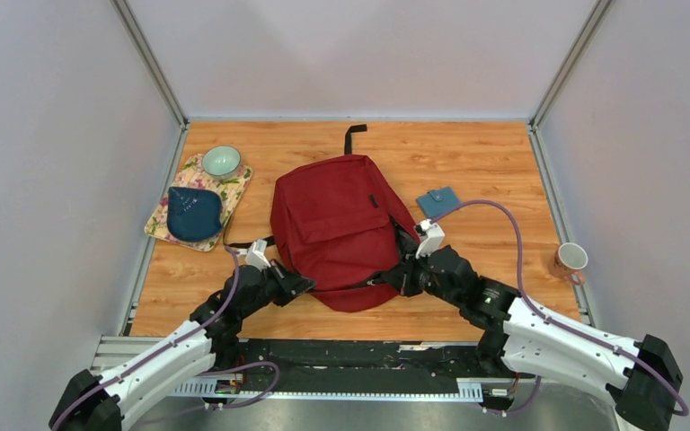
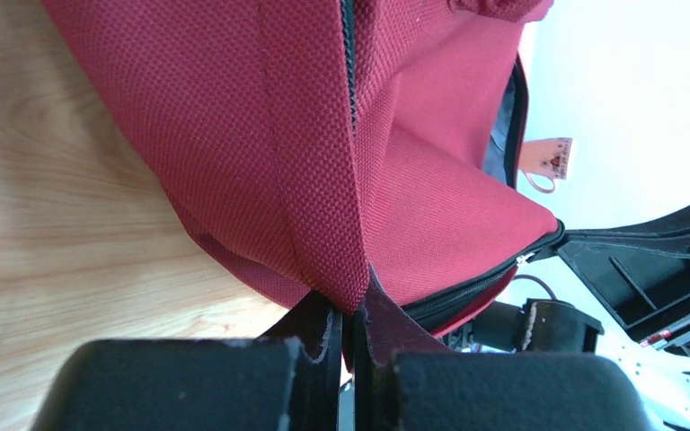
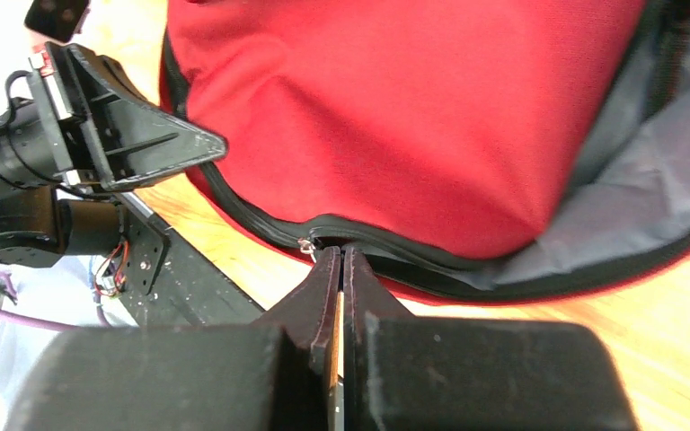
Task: Pack the student bag
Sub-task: Zip the student bag at the center of the board.
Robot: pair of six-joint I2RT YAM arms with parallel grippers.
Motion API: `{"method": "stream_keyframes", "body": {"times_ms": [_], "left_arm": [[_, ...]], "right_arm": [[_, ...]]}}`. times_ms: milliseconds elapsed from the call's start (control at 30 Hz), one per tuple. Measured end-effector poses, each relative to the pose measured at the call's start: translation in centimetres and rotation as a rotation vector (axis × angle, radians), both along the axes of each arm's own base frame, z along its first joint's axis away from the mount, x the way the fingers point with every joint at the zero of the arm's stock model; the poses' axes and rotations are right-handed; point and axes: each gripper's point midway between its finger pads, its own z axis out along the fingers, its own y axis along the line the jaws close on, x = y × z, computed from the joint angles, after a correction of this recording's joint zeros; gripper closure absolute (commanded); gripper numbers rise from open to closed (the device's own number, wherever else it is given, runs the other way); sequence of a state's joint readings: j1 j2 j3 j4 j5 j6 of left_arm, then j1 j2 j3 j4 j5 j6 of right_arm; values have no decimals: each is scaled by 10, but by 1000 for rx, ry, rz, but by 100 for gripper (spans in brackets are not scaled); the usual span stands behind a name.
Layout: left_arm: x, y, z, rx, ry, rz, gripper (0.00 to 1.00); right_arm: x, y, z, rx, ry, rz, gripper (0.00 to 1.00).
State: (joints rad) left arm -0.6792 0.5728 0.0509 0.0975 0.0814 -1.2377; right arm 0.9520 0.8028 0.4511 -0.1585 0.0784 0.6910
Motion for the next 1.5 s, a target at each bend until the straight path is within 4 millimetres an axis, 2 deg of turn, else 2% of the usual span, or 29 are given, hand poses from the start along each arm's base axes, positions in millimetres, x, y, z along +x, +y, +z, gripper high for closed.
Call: {"method": "stream_keyframes", "body": {"times_ms": [367,533,567,633,667,767,867,1100,1200,1267,1367,1433,1500], "left_arm": [[3,25,-21,107,25,43,100],[4,31,-20,156,25,38,100],[4,31,-18,160,21,33,95],[5,32,-16,165,19,28,74],[5,32,-15,168,17,24,53],[5,33,-12,198,6,2,33],[9,31,5,228,-27,-26,27],[24,24,90,305,-229,-117,25],[22,12,109,355,-305,-203,24],[17,-1,110,402,-329,-282,24],[12,-14,97,480,-312,-362,23],[11,-11,81,549,-266,-378,23],[11,3,66,641,-207,-364,22]], "right_arm": [[-6,-30,-14,8,11,-78,100],[-10,-42,-23,20,23,-117,100],[-11,-44,-26,17,28,-122,100],[-12,-47,-28,18,35,-132,100],[-12,-47,-29,20,37,-135,100],[-11,-48,-29,19,37,-142,100],[-11,-48,-29,18,36,-143,100],[-11,-48,-35,-3,49,-144,100],[-10,-47,-37,-9,53,-144,100],[-10,-47,-39,-16,57,-144,100],[-9,-46,-40,-25,60,-144,100],[-9,-46,-40,-29,61,-143,100],[-7,-44,-37,-23,55,-142,100]]}}
